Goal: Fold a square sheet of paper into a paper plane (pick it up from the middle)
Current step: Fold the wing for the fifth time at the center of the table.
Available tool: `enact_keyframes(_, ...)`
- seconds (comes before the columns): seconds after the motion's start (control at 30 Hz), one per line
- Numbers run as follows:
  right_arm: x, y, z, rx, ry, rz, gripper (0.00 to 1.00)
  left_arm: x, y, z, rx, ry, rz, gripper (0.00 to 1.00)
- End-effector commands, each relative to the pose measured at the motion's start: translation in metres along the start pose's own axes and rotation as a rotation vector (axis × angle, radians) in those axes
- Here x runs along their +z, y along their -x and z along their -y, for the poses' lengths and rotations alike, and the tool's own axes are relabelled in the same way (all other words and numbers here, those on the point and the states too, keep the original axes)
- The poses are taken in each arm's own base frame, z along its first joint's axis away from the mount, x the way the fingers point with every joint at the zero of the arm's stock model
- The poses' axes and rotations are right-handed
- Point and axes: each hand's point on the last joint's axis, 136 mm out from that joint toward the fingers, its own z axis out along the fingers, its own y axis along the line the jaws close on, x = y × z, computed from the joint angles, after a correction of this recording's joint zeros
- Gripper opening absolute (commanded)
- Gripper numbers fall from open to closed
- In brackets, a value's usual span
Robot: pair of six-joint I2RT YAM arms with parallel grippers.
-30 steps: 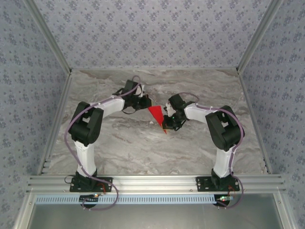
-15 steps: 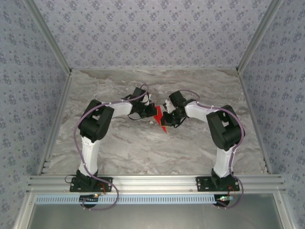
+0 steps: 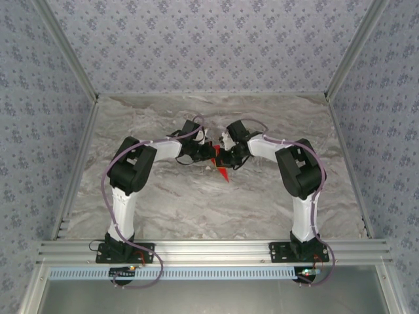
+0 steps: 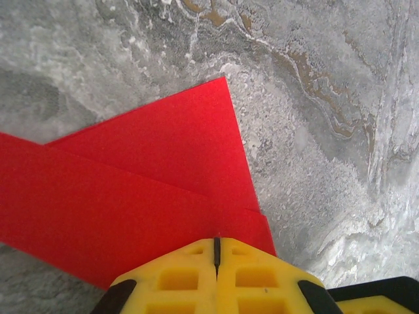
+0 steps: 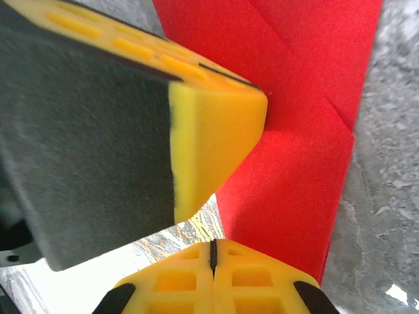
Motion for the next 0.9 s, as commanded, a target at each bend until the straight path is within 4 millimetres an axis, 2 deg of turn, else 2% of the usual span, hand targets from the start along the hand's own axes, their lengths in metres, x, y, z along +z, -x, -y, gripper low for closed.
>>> enact_keyframes(0.0,0.001,-0.020,0.006,0.007,-0.004,-0.052,0.00,0.011,-0.023,-0.040,-0.046,0.130,-0.052,0.03)
enact_keyframes(0.17,-0.003,-0.060,0.021,0.035,-0.002,-0.106,0.00,0.010,-0.025,-0.046,-0.052,0.157,-0.060,0.02)
enact_keyframes(0.33,-0.013,-0.093,0.031,0.049,0.004,-0.123,0.00,0.009,-0.024,-0.047,-0.050,0.160,-0.060,0.02)
enact_keyframes(0.53,-0.024,-0.115,0.032,0.049,0.007,-0.136,0.00,0.007,-0.018,-0.043,-0.039,0.161,-0.054,0.03)
enact_keyframes(0.63,-0.034,-0.107,0.032,0.039,-0.003,-0.094,0.00,0.004,-0.010,-0.035,-0.025,0.149,-0.047,0.04)
enact_keyframes(0.77,-0.057,-0.072,0.030,0.058,-0.025,0.060,0.00,-0.011,0.011,0.001,0.017,0.092,-0.016,0.14)
enact_keyframes(0.8,-0.063,-0.063,0.030,0.068,-0.031,0.101,0.04,-0.017,0.015,0.010,0.023,0.079,-0.010,0.19)
enact_keyframes(0.87,-0.075,-0.045,0.036,0.112,-0.063,0.183,0.22,-0.031,0.027,0.035,0.022,0.024,0.010,0.33)
